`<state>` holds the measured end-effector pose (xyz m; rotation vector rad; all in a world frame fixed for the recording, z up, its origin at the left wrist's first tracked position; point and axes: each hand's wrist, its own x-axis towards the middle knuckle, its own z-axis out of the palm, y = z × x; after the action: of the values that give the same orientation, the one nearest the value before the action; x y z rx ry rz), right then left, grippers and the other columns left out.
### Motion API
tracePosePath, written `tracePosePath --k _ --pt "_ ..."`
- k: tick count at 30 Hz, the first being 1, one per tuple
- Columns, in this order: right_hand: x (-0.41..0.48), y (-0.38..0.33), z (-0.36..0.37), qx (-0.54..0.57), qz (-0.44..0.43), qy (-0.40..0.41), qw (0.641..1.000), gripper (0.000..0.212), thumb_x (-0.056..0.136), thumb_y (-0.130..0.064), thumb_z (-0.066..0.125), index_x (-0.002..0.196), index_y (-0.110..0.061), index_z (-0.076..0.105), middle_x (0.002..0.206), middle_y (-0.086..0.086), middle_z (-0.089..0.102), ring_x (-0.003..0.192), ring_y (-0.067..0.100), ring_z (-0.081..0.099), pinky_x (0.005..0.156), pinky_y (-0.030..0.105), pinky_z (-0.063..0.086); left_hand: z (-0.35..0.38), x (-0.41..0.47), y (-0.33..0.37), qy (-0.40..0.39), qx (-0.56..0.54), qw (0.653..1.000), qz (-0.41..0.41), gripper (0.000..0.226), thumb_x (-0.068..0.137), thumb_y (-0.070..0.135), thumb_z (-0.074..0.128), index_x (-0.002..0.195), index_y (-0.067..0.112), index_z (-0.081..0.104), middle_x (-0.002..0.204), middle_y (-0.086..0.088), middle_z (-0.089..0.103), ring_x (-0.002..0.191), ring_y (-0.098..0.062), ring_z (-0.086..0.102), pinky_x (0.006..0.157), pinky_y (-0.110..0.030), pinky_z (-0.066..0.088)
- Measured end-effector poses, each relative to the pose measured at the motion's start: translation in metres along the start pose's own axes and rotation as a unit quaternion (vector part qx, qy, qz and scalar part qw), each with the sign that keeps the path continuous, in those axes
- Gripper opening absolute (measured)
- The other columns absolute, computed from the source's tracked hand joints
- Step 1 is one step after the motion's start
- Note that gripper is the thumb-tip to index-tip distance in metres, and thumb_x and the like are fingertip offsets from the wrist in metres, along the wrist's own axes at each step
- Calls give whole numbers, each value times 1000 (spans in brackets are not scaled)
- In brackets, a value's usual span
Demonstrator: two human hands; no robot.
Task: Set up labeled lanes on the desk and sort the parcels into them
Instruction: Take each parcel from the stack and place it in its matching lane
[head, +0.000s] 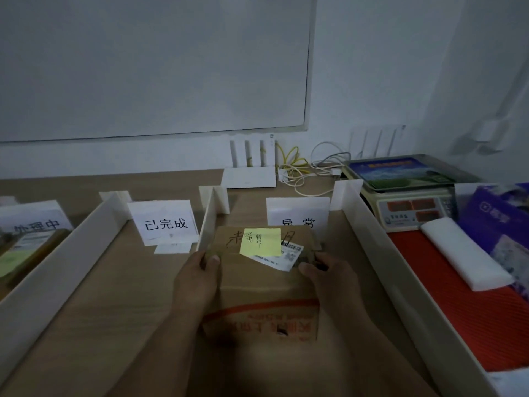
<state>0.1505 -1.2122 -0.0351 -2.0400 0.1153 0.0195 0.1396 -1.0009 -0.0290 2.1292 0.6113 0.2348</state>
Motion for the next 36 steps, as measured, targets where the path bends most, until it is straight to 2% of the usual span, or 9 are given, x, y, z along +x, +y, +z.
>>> tracePosePath --k 6,11,14,18,25,27,29,31,36 --pt "6 1 6 17 -15 21 1000 23 91 -24 60 113 -25 65 91 -11 64 79 3 58 58 18 41 2 1 -7 26 -41 998 32 33 98 31 44 125 16 55 120 -8 58 101 -22 49 85 -31 37" --pt "39 -7 15 32 -2 7 999 21 89 -23 60 109 -25 67 96 -4 67 81 8 60 58 22 43 8 25 0 35 -30 999 25 30 98 30 43 120 13 55 122 -13 58 107 -29 51 89 -35 39" --pt "55 -7 22 31 2 6 999 19 90 -23 60 107 -23 68 94 -3 67 79 10 61 55 20 40 12 39 2 22 -12 1000 3 38 99 33 40 130 13 50 130 -14 54 117 -33 48 95 -37 38" --pt "67 -8 24 29 9 6 1000 23 88 -26 61 109 -24 69 96 -2 69 83 14 63 61 25 47 14 50 5 14 21 1000 5 39 99 34 39 128 11 50 128 -17 55 116 -35 49 94 -36 38" --pt "54 -22 15 -36 -6 -9 999 13 93 -29 55 104 -24 61 87 -4 60 75 8 56 57 22 41 5 38 15 -6 30 999 13 43 100 35 37 132 8 46 133 -16 52 121 -34 47 97 -36 37" --pt "46 -30 10 -65 -19 -3 998 20 94 -31 53 105 -16 60 90 -1 59 79 14 55 62 24 42 -2 29 21 -4 7 1000 15 44 100 34 38 135 9 43 135 -14 50 123 -32 46 97 -35 36" --pt "34 -38 4 -68 -22 21 997 35 93 -32 55 123 -14 56 109 2 60 95 18 55 75 27 44 -11 16 27 6 -16 1000 27 45 99 33 39 138 11 41 138 -12 48 125 -30 44 98 -34 35" --pt "18 -46 -4 -78 -33 43 996 38 92 -31 55 127 -15 54 122 6 58 107 24 56 88 34 46 -24 0 30 22 -41 998 39 45 98 33 42 139 14 41 140 -9 47 125 -26 45 98 -34 35" --pt "-55 -59 -12 -116 -82 37 989 24 93 -21 50 115 -16 59 110 6 59 96 22 56 77 31 43 -77 -82 12 76 -58 991 91 39 96 25 49 134 18 50 137 0 51 113 -5 46 92 -18 30"
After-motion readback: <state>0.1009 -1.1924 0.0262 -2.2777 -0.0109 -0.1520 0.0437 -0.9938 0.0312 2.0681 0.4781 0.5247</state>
